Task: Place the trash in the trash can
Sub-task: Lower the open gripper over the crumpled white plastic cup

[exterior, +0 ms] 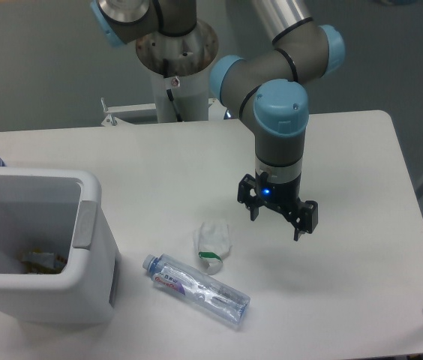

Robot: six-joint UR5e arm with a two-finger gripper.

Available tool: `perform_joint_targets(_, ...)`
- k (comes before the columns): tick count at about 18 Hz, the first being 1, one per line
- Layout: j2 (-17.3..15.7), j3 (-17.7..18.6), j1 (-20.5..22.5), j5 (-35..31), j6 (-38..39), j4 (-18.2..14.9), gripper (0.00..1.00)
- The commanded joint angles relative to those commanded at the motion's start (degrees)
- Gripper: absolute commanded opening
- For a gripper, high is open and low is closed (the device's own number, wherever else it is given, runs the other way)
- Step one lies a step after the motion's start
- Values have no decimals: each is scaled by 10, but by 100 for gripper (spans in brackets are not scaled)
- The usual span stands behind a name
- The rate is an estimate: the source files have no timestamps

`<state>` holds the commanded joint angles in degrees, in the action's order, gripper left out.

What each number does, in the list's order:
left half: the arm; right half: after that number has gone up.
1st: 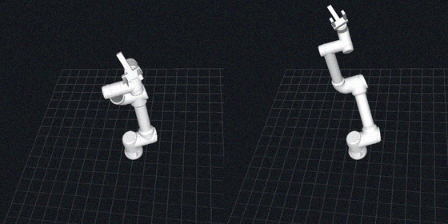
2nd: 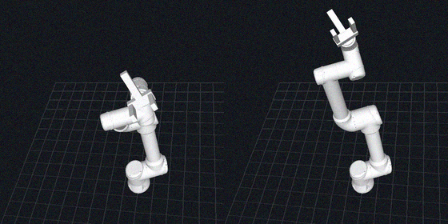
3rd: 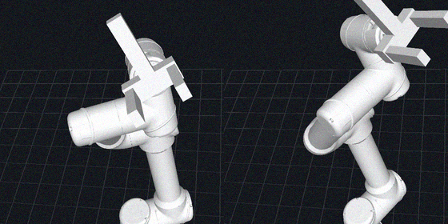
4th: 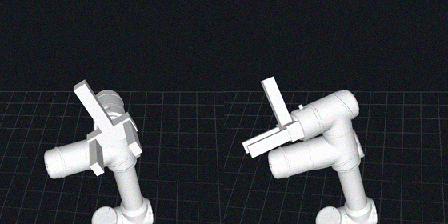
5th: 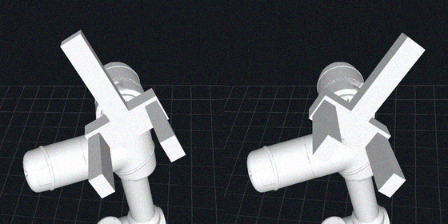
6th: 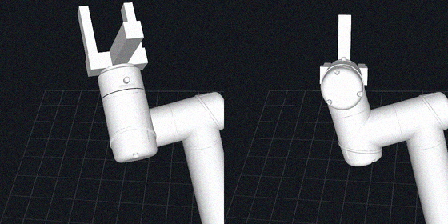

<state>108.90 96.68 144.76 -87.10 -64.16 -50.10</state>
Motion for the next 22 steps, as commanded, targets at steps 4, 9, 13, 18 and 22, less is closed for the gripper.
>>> perform_joint_targets(4,0,0,0,0,0,0,100)
perform_joint_targets(9,1,6,-1,0,0,1,100)
perform_joint_targets(13,1,24,-10,2,3,12,100)
perform_joint_targets(18,4,50,-32,4,4,33,100)
perform_joint_targets(22,22,56,-52,1,22,33,100)
